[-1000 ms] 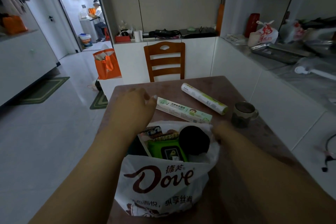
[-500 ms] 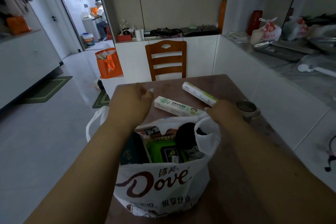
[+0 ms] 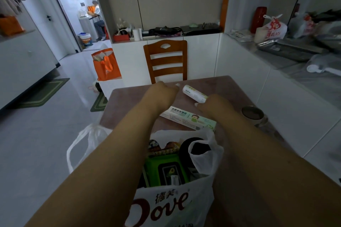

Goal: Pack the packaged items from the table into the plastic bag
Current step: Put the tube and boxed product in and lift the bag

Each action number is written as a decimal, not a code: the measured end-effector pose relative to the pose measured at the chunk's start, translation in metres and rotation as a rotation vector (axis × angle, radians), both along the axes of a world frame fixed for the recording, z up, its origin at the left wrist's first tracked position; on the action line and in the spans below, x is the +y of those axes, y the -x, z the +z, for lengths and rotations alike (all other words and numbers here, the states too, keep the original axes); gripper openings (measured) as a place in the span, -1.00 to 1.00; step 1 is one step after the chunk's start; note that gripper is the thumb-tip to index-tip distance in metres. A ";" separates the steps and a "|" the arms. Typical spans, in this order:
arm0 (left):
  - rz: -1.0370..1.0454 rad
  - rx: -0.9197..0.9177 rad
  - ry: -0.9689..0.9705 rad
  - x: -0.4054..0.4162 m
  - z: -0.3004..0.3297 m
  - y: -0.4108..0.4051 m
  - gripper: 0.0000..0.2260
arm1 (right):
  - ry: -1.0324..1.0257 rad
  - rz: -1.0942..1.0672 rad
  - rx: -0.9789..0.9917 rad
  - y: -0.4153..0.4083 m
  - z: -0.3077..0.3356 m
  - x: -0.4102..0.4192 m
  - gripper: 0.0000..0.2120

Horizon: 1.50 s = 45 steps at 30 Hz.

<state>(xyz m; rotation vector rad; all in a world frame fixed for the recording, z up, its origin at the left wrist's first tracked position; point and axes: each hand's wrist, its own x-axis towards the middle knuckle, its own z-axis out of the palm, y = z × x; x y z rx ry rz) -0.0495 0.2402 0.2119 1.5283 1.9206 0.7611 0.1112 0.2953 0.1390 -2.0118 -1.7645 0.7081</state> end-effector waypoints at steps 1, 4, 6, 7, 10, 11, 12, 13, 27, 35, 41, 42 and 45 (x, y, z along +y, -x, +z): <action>0.021 -0.075 0.047 0.012 -0.003 -0.004 -0.58 | -0.005 0.014 0.003 0.002 -0.004 0.009 -0.46; 0.111 -0.303 0.149 0.043 -0.020 -0.008 -0.63 | 0.032 0.054 -0.072 0.004 -0.027 0.041 -0.46; 0.176 -0.455 0.191 0.062 -0.036 -0.006 -0.63 | 0.101 0.090 -0.164 0.005 -0.047 0.062 -0.51; 0.202 -0.489 0.227 0.071 -0.046 -0.005 -0.63 | 0.138 0.117 -0.212 0.006 -0.058 0.071 -0.53; 0.292 -0.535 0.382 0.093 -0.077 0.000 -0.69 | 0.194 0.246 -0.323 0.007 -0.089 0.094 -0.52; 0.331 -0.579 0.429 0.100 -0.086 0.000 -0.70 | 0.217 0.269 -0.327 0.007 -0.100 0.100 -0.49; 0.356 -0.620 0.466 0.107 -0.095 0.001 -0.68 | 0.241 0.287 -0.320 0.007 -0.110 0.104 -0.46; 0.370 -0.649 0.495 0.114 -0.103 0.002 -0.66 | 0.258 0.301 -0.302 0.007 -0.120 0.107 -0.44; 0.550 -0.940 0.511 0.152 -0.165 -0.005 -0.74 | -0.056 0.248 0.207 -0.004 -0.115 0.141 -0.59; 0.529 -0.950 0.546 0.155 -0.181 0.007 -0.77 | 0.031 0.009 -0.461 -0.031 -0.140 0.177 -0.19; 0.495 -0.897 0.566 0.150 -0.177 0.005 -0.76 | 0.232 0.084 -0.100 0.000 -0.147 0.160 -0.39; 0.479 -0.900 0.544 0.149 -0.175 0.005 -0.77 | 0.234 0.061 0.035 0.001 -0.143 0.159 -0.41; 0.438 -0.960 0.456 0.144 -0.161 0.003 -0.77 | 0.330 0.041 0.450 -0.002 -0.107 0.156 -0.51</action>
